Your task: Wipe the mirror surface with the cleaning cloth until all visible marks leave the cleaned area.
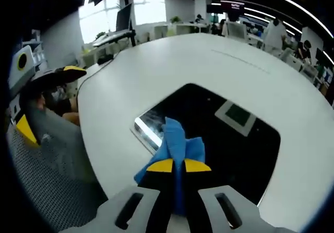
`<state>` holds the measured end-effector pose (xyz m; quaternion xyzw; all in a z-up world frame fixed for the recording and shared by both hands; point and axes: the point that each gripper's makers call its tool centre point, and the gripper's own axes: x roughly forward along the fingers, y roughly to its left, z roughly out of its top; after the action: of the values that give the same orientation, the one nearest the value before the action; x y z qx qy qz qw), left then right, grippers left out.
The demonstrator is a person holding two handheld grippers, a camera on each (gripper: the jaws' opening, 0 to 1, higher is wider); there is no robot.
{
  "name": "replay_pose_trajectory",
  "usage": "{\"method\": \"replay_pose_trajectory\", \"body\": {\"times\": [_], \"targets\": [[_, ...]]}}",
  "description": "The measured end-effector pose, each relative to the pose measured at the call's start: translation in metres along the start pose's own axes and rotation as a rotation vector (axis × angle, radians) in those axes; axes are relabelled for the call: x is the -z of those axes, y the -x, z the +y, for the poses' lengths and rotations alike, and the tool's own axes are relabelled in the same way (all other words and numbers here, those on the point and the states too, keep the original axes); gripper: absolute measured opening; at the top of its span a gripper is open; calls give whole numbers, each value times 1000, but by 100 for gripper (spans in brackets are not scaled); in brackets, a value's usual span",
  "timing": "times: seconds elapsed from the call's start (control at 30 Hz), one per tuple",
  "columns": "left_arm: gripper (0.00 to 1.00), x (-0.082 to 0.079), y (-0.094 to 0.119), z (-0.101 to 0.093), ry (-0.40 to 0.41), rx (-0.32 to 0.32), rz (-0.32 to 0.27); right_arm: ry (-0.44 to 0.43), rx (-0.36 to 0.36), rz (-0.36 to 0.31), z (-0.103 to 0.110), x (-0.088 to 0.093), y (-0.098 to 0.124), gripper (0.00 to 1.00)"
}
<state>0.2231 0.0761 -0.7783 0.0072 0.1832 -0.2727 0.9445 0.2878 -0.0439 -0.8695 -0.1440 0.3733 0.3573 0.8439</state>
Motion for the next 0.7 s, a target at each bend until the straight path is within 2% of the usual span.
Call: {"method": "replay_pose_trajectory", "body": {"times": [0.2, 0.7], "targets": [[89, 0, 0, 0, 0, 0, 1, -1, 8, -2, -8, 5, 5, 0], [89, 0, 0, -1, 2, 12, 3, 3, 4, -14, -7, 4, 5, 0]]}}
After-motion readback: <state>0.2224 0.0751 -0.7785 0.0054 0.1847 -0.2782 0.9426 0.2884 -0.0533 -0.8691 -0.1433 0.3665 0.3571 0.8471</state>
